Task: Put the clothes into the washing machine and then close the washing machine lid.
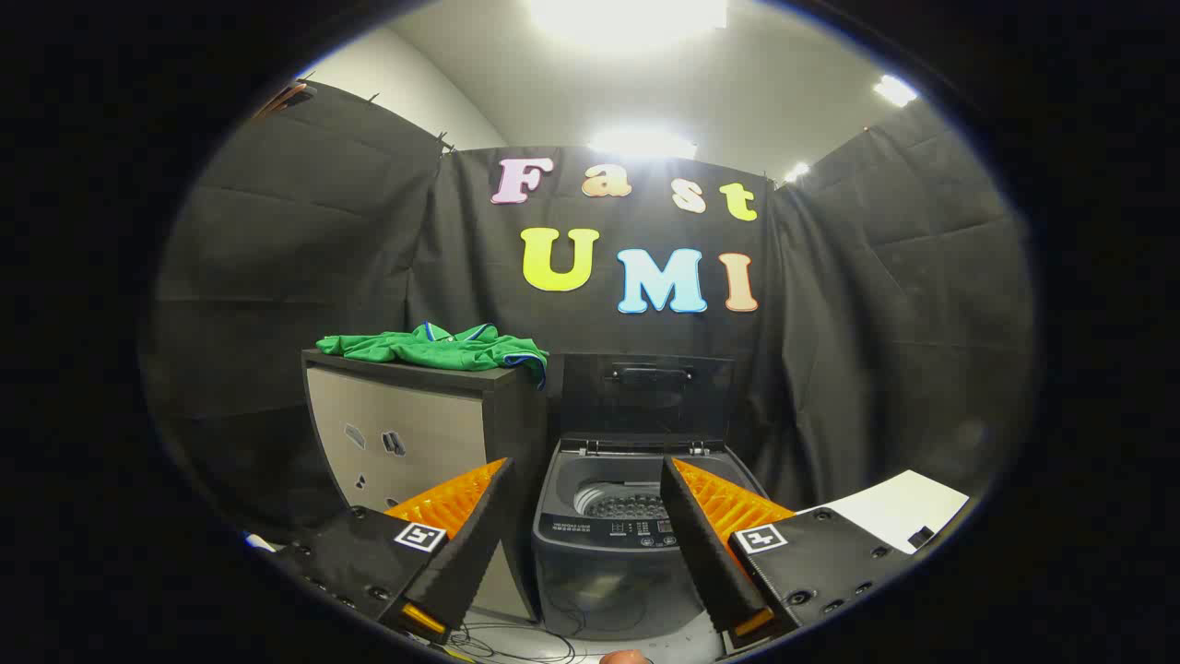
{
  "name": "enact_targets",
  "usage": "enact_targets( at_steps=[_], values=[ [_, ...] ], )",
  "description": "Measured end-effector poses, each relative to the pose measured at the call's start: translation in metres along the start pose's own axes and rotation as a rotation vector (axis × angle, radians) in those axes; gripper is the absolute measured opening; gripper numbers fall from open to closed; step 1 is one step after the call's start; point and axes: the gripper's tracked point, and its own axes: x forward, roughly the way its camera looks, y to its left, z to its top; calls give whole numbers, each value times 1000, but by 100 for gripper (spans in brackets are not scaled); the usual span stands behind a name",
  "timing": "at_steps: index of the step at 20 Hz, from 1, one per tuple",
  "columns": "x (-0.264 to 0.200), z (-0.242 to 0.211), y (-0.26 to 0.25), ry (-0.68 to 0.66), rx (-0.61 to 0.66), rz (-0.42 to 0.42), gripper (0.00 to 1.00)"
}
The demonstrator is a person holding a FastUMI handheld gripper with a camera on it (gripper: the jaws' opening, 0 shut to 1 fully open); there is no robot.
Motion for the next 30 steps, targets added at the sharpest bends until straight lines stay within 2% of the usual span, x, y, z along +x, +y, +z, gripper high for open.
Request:
enact_targets(
  at_steps=[8, 30],
  values=[
    [4, 4, 11, -2, 11, 33, 98],
    [26, 21, 29, 6, -24, 43, 98]
  ],
)
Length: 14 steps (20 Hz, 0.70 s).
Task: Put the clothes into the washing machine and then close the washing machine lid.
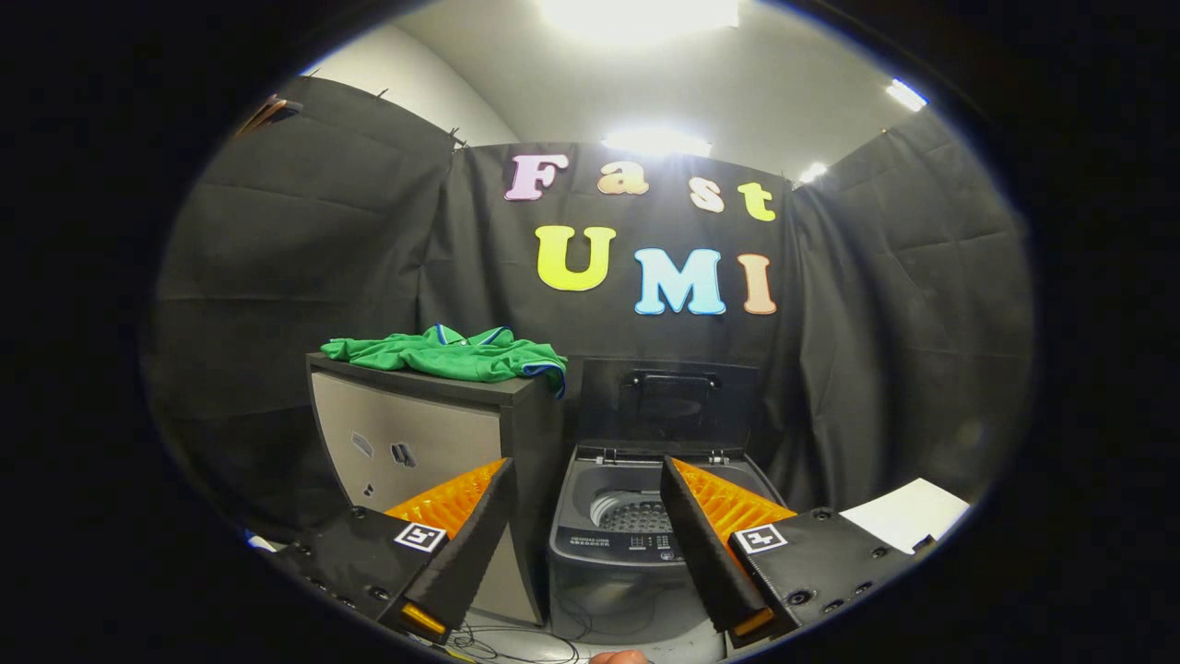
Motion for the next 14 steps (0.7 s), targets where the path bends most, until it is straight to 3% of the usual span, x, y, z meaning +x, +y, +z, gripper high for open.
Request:
enact_targets(
  at_steps=[8, 14],
  values=[
    [25, 64, 28, -86, -27, 45, 97],
    [79, 130, 46, -91, -47, 131, 98]
  ],
)
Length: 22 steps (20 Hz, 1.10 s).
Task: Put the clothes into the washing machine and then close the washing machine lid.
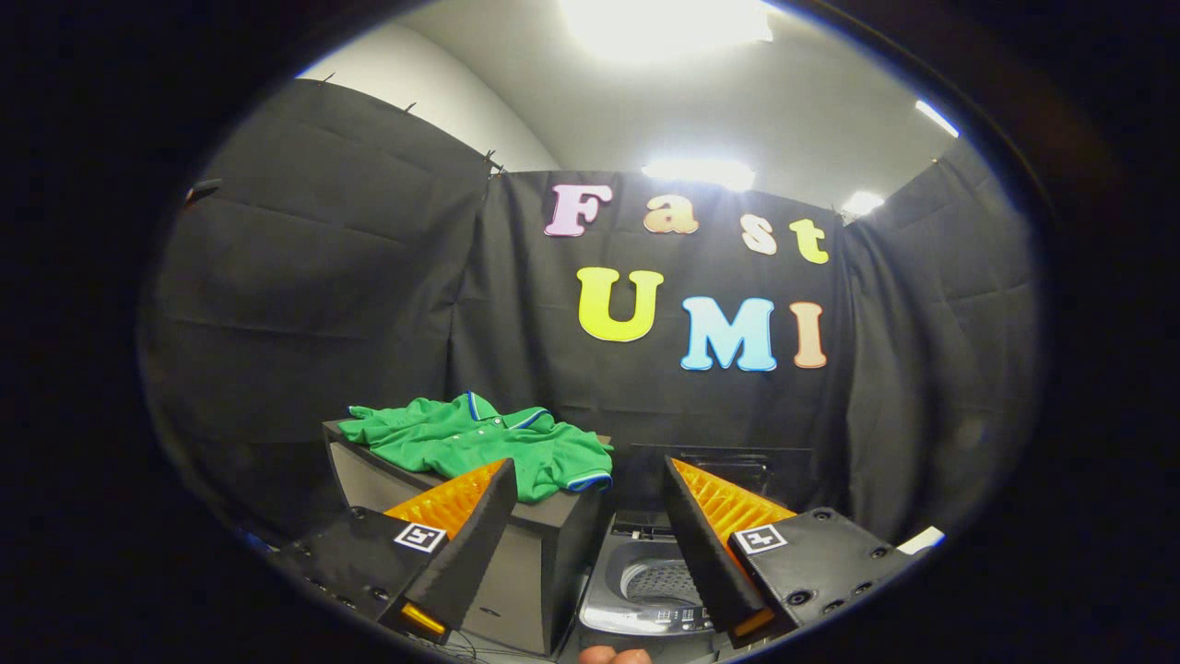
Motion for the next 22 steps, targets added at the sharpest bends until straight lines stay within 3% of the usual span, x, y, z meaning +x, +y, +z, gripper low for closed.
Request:
enact_targets(
  at_steps=[9, 14, 22],
  values=[
    [105, 62, 3, 58, 25, 48, 98],
    [160, 83, 17, 95, -6, 115, 98],
    [223, 75, 69, 263, 79, 228, 98]
  ],
)
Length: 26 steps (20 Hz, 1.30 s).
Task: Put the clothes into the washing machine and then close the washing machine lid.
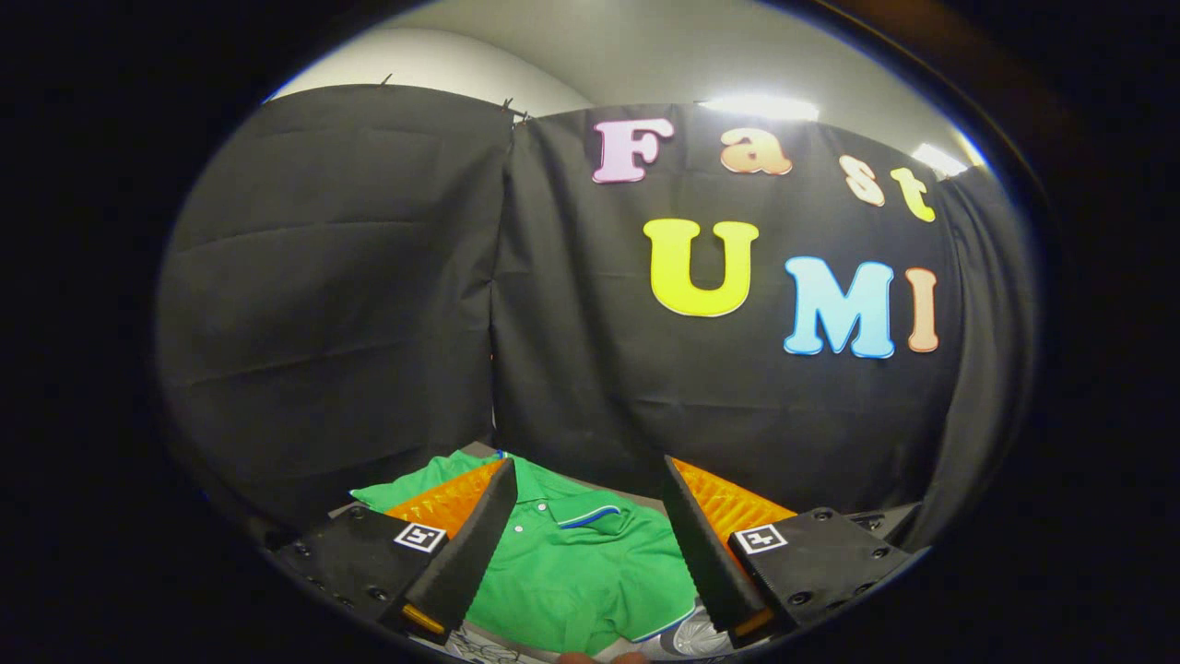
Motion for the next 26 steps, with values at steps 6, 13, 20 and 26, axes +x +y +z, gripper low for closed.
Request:
enact_targets(
  at_steps=[6, 13, 20, 26],
  values=[
    [46, -48, 39, 290, 40, 23, 98],
    [81, -97, 64, 495, 34, -24, 98],
    [94, -136, 68, 575, 29, -74, 98],
    [95, -154, 74, 609, 100, -69, 96]
  ],
)
